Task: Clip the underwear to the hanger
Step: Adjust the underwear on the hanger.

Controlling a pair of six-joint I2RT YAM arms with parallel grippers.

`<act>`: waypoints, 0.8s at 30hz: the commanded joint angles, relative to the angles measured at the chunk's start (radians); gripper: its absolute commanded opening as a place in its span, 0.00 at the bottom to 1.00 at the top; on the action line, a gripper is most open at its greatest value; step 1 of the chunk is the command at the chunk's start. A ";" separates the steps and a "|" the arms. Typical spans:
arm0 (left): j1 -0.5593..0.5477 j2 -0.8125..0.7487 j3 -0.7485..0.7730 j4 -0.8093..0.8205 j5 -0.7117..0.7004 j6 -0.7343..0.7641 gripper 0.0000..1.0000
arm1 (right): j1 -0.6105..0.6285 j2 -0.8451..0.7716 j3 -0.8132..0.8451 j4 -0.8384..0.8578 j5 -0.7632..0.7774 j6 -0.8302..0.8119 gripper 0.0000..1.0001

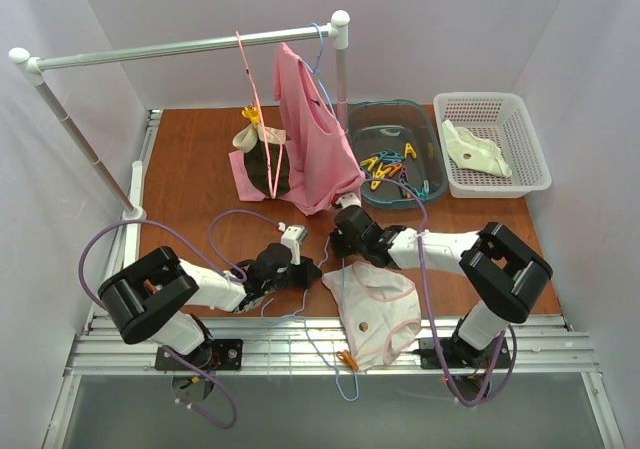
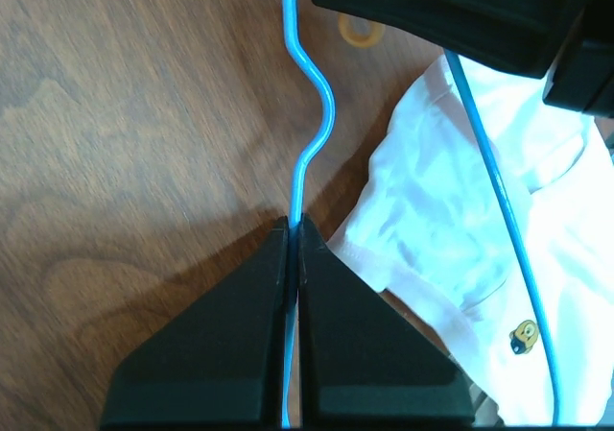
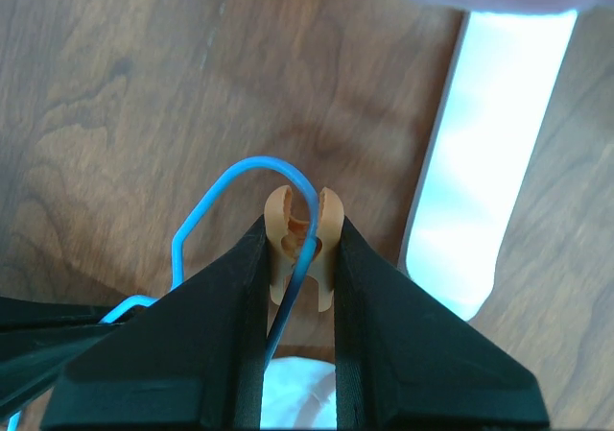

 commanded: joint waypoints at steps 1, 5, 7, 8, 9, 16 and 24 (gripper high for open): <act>0.021 -0.003 0.000 -0.085 -0.168 -0.029 0.00 | 0.059 -0.051 -0.019 -0.076 -0.041 0.051 0.14; 0.021 -0.036 -0.004 -0.131 -0.208 -0.035 0.00 | 0.079 -0.087 -0.036 -0.096 -0.056 0.067 0.18; 0.021 -0.047 -0.005 -0.139 -0.223 -0.035 0.00 | 0.107 -0.108 -0.036 -0.119 -0.067 0.064 0.20; 0.021 -0.052 -0.005 -0.146 -0.228 -0.035 0.00 | 0.114 -0.114 -0.033 -0.134 -0.069 0.061 0.20; 0.021 -0.053 -0.005 -0.146 -0.228 -0.034 0.00 | 0.131 -0.131 -0.027 -0.157 -0.073 0.056 0.22; 0.021 -0.030 -0.005 -0.140 -0.211 -0.037 0.00 | 0.154 -0.220 -0.010 -0.246 0.029 0.033 0.49; 0.021 -0.064 -0.020 -0.125 -0.194 -0.020 0.00 | 0.137 -0.188 0.017 -0.155 0.164 -0.051 0.54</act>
